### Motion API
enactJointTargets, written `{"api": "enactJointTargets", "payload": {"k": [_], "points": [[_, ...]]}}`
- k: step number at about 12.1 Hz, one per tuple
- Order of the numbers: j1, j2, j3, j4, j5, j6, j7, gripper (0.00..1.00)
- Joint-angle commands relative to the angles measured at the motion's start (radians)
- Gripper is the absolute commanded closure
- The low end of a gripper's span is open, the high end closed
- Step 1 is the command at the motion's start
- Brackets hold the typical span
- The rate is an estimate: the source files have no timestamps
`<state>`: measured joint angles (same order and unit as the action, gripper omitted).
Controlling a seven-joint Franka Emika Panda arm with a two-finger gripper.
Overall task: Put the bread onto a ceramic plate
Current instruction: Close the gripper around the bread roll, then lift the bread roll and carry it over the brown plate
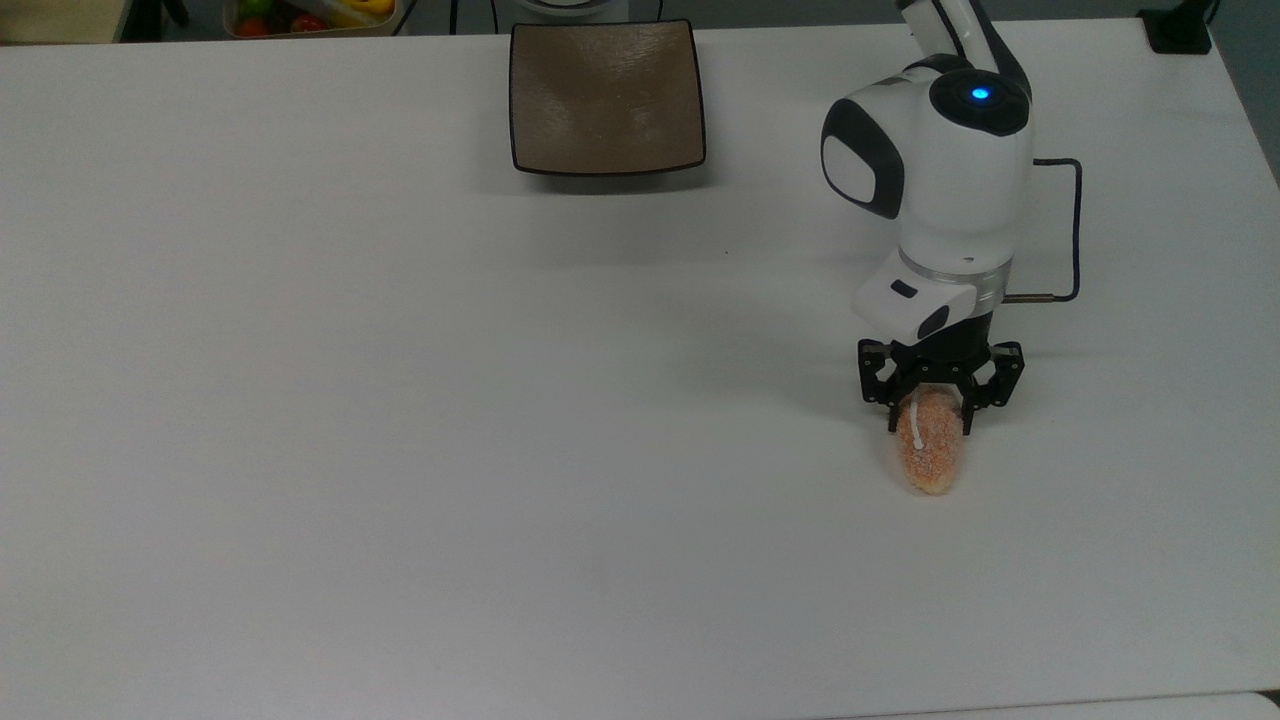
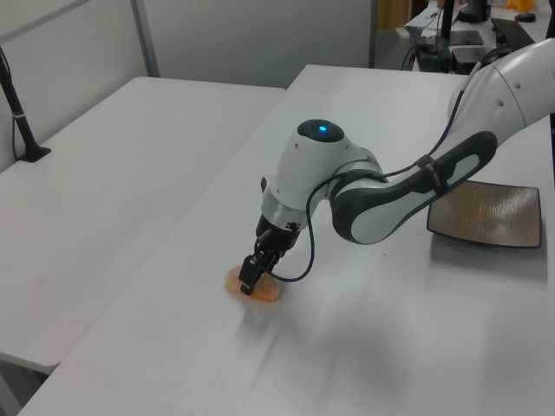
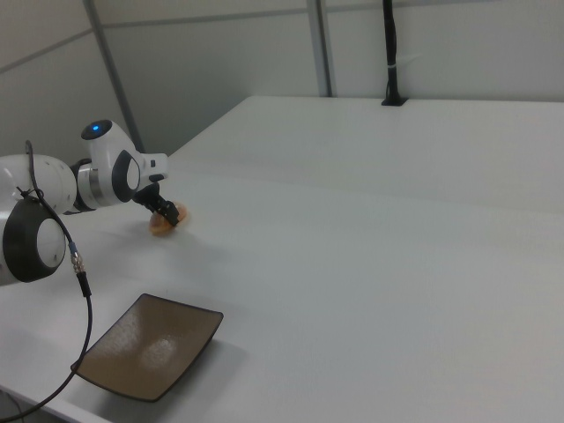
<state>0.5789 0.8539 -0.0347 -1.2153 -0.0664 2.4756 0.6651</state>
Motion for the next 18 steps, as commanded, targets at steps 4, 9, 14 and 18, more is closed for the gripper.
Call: {"api": "enactJointTargets", "payload": {"k": [4,9,14,18], "points": [[-0.004,-0.027,0.002,0.004,-0.084,0.013,0.067,0.65],[-0.108,-0.353,0.076,-0.341,-0.122,-0.001,-0.016,0.64],[-0.145,-0.729,0.079,-0.642,-0.047,-0.289,-0.322,0.64],[-0.186,-0.929,0.075,-0.786,-0.004,-0.545,-0.563,0.64]]}}
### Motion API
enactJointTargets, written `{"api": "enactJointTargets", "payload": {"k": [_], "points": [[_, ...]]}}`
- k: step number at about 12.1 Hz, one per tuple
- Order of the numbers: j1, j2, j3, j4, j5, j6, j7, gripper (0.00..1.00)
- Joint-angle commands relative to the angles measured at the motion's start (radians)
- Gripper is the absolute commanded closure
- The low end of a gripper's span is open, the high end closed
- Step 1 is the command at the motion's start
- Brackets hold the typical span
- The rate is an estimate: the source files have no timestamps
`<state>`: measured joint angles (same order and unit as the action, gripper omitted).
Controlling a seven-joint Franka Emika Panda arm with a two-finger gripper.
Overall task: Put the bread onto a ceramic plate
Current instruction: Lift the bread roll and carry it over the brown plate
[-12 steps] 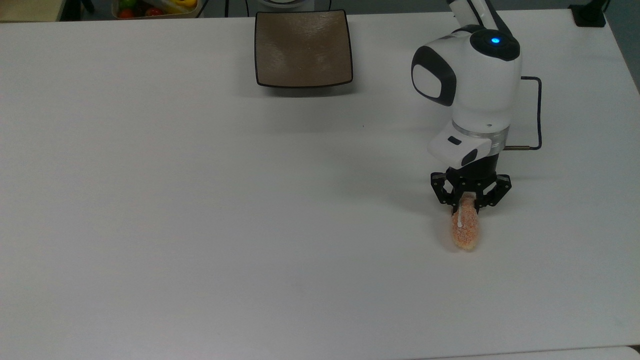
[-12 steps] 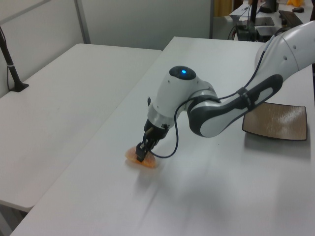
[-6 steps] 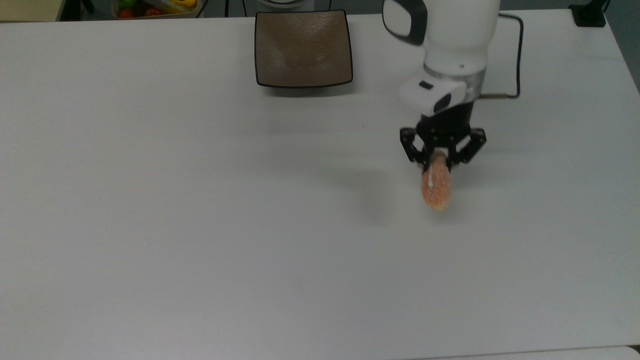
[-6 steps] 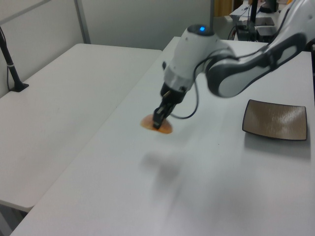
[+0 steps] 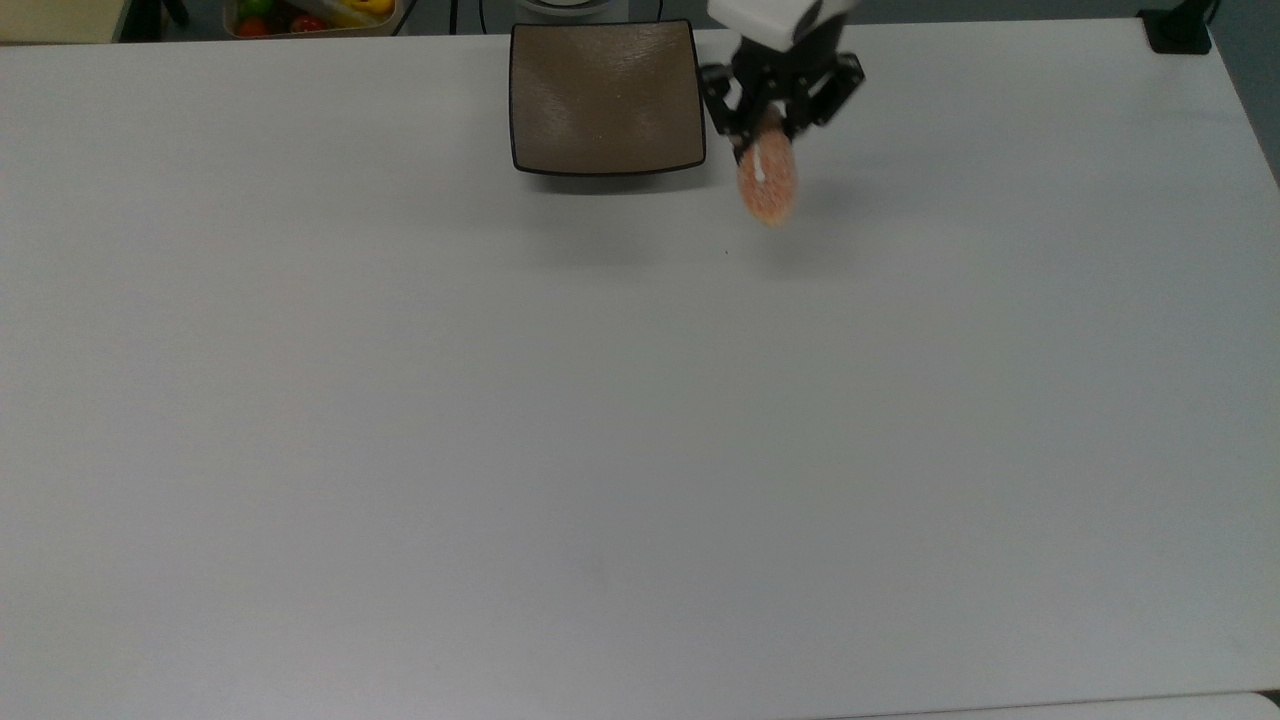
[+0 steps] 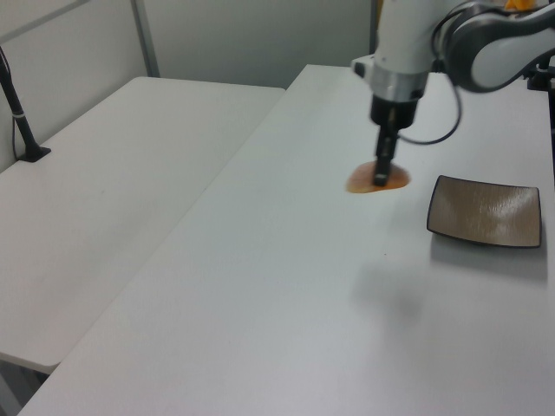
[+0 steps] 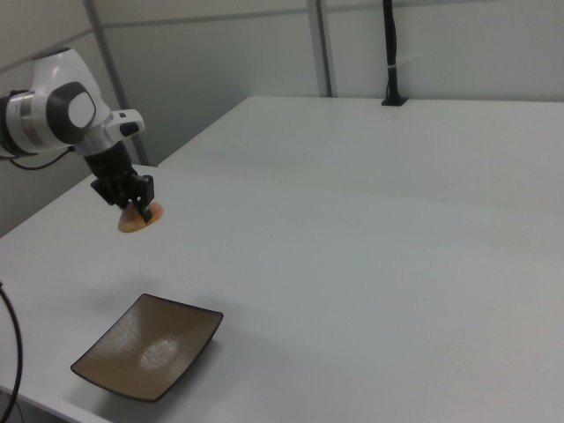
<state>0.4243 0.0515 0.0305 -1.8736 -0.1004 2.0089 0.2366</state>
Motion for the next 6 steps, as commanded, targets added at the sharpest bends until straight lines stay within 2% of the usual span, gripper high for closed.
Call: {"api": "enactJointTargets", "payload": {"k": [1,4,6], "points": [[-0.035,-0.169,0.005,-0.178,0.030,-0.116,-0.191,0.64],[-0.062,-0.269,0.000,-0.336,0.028,-0.144,-0.305,0.64],[-0.090,-0.269,-0.001,-0.377,0.030,-0.142,-0.306,0.63]]}}
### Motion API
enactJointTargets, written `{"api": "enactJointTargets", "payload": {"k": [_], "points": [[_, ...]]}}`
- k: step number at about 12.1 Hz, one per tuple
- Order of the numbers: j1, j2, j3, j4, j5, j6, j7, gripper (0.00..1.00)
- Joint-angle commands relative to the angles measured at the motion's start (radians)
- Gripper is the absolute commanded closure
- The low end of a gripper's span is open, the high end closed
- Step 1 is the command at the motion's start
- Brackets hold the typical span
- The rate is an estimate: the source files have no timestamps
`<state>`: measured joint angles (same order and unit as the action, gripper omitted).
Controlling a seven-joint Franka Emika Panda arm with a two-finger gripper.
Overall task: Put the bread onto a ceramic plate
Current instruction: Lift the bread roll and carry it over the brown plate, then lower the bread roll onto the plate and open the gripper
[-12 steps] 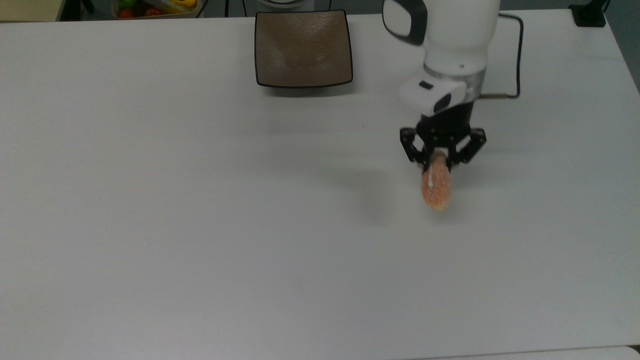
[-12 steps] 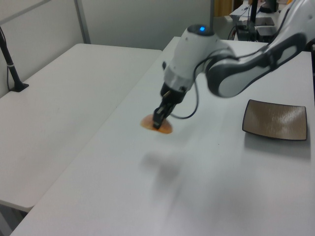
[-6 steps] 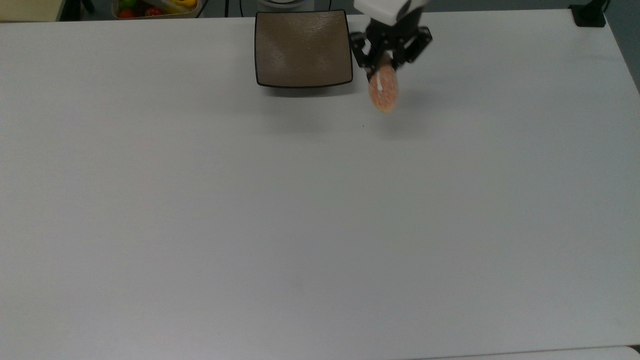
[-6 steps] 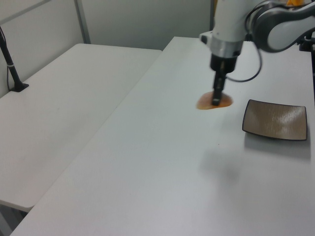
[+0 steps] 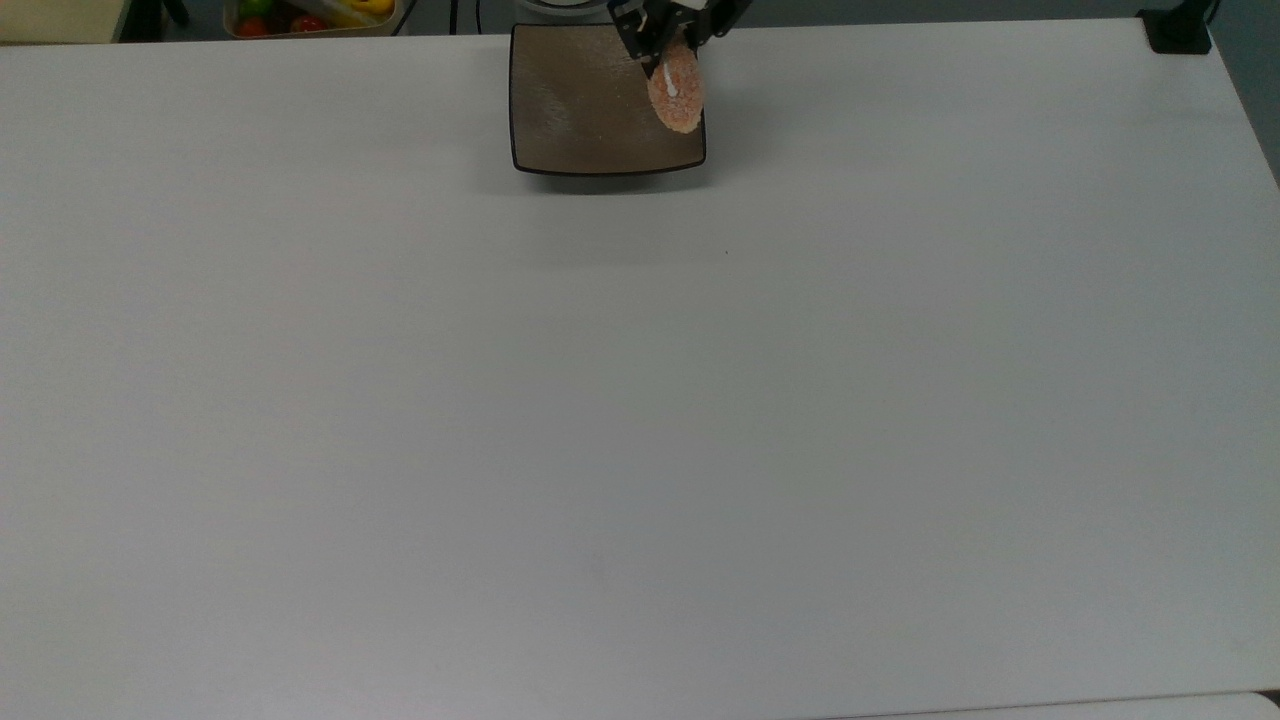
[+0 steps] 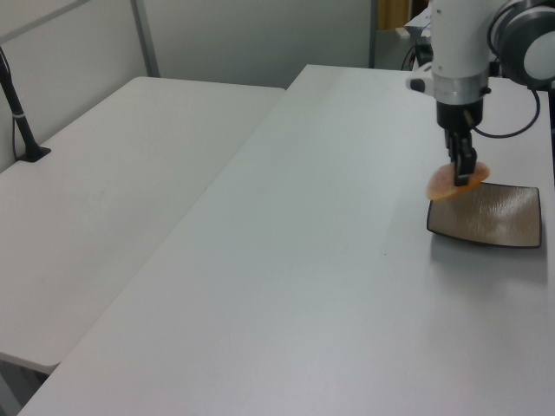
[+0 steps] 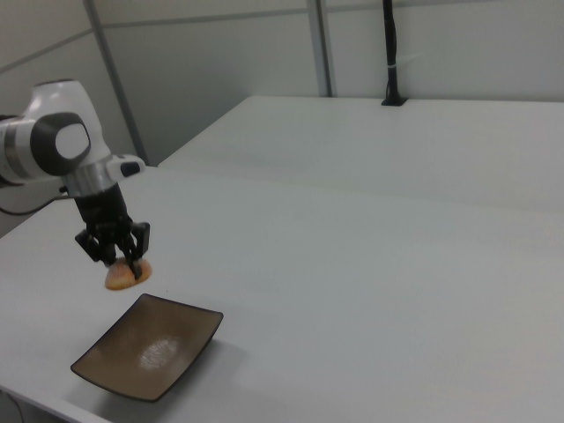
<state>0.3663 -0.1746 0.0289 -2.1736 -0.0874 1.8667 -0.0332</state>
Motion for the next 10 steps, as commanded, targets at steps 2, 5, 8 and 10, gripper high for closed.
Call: {"api": "enactJointTargets", "payload": {"k": [2,5,8,10], "points": [[-0.055,-0.030,0.000,-0.092,0.015,0.002,-0.037,0.63],[-0.066,0.021,-0.001,-0.103,0.015,0.008,-0.042,0.54],[-0.060,0.061,0.000,-0.100,0.015,0.017,-0.040,0.12],[-0.058,0.076,0.000,-0.098,0.014,0.017,-0.042,0.09]]}}
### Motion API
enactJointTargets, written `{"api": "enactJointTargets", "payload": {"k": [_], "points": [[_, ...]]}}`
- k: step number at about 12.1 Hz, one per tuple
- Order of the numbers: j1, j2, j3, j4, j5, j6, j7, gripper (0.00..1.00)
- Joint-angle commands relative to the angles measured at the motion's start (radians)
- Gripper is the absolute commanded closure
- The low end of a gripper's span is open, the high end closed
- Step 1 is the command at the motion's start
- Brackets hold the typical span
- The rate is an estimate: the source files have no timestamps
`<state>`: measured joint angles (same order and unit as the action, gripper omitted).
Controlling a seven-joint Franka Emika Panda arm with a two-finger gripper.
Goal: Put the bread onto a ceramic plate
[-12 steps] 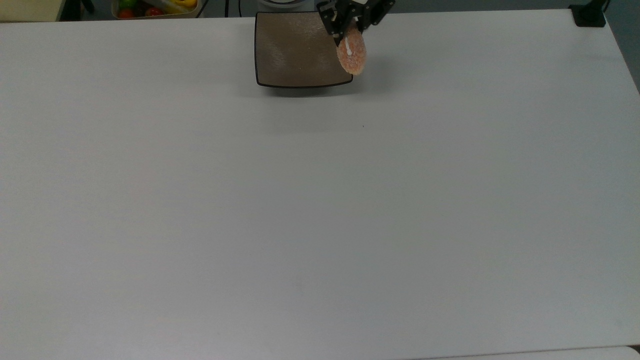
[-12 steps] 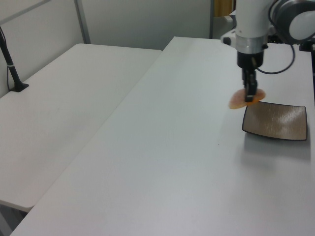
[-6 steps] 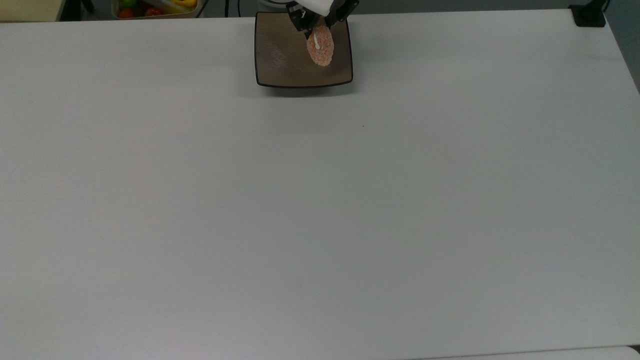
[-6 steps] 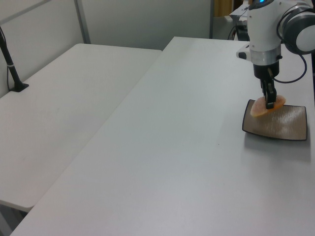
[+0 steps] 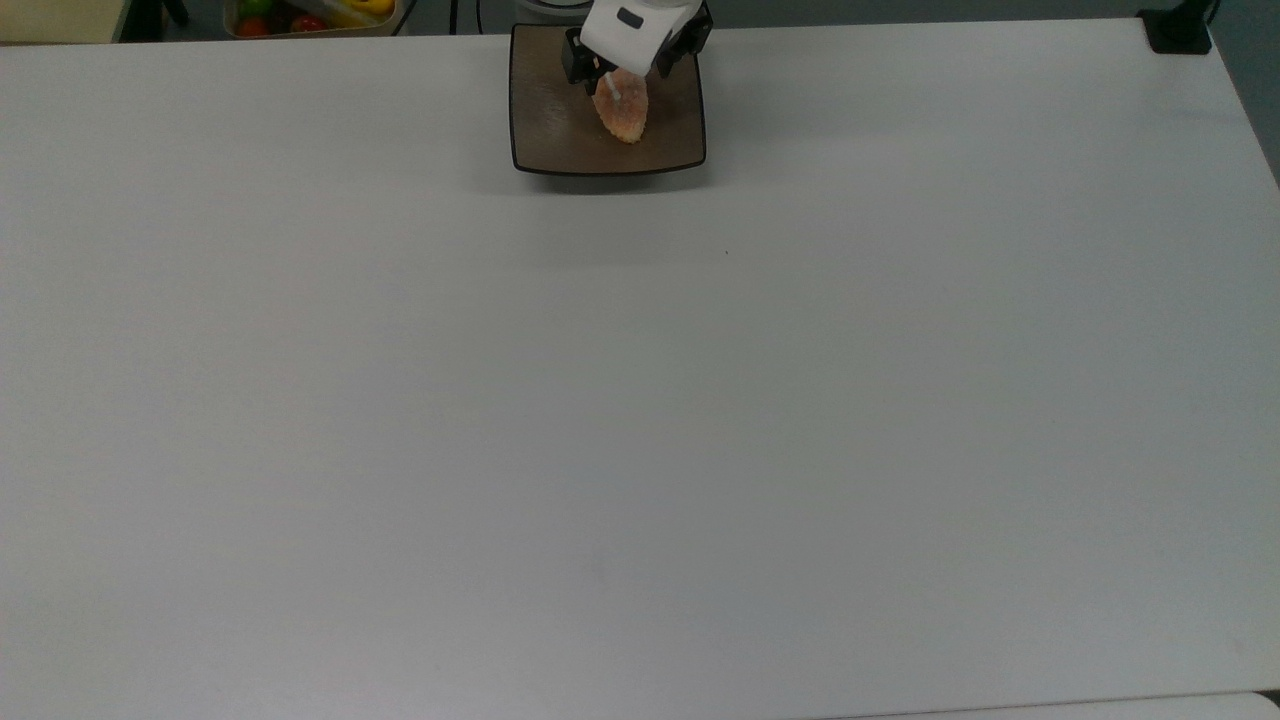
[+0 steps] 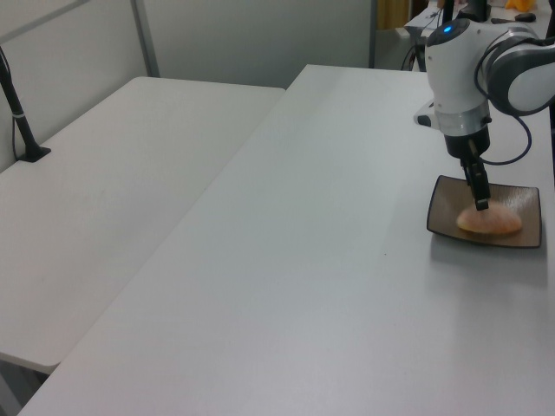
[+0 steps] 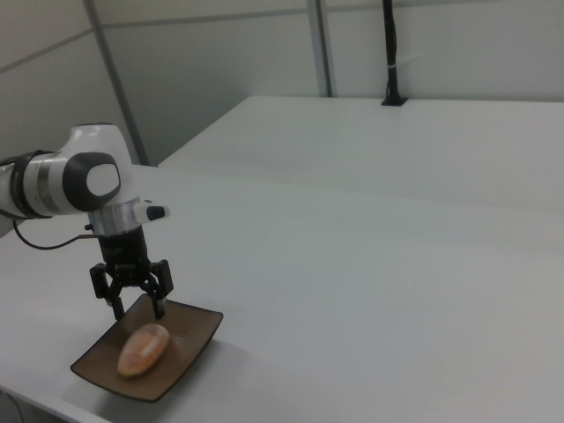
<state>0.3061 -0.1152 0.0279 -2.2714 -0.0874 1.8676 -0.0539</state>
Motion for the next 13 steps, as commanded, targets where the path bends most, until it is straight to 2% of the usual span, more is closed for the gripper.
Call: {"api": "enactJointTargets", "payload": {"k": [1,2,3,5,8,11,13], "points": [[0.002,0.015,0.001,0.001,0.014,0.015,-0.021,0.09],[0.004,0.015,0.001,0.004,0.015,0.016,-0.020,0.07],[0.002,0.012,0.001,0.031,0.015,0.015,-0.009,0.00],[-0.002,0.011,0.001,0.103,0.021,0.010,0.011,0.00],[-0.016,0.067,0.000,0.299,0.063,0.002,0.182,0.00],[-0.074,0.139,0.000,0.507,0.066,-0.004,0.285,0.00],[-0.108,0.166,0.000,0.568,0.055,-0.004,0.360,0.00]]}}
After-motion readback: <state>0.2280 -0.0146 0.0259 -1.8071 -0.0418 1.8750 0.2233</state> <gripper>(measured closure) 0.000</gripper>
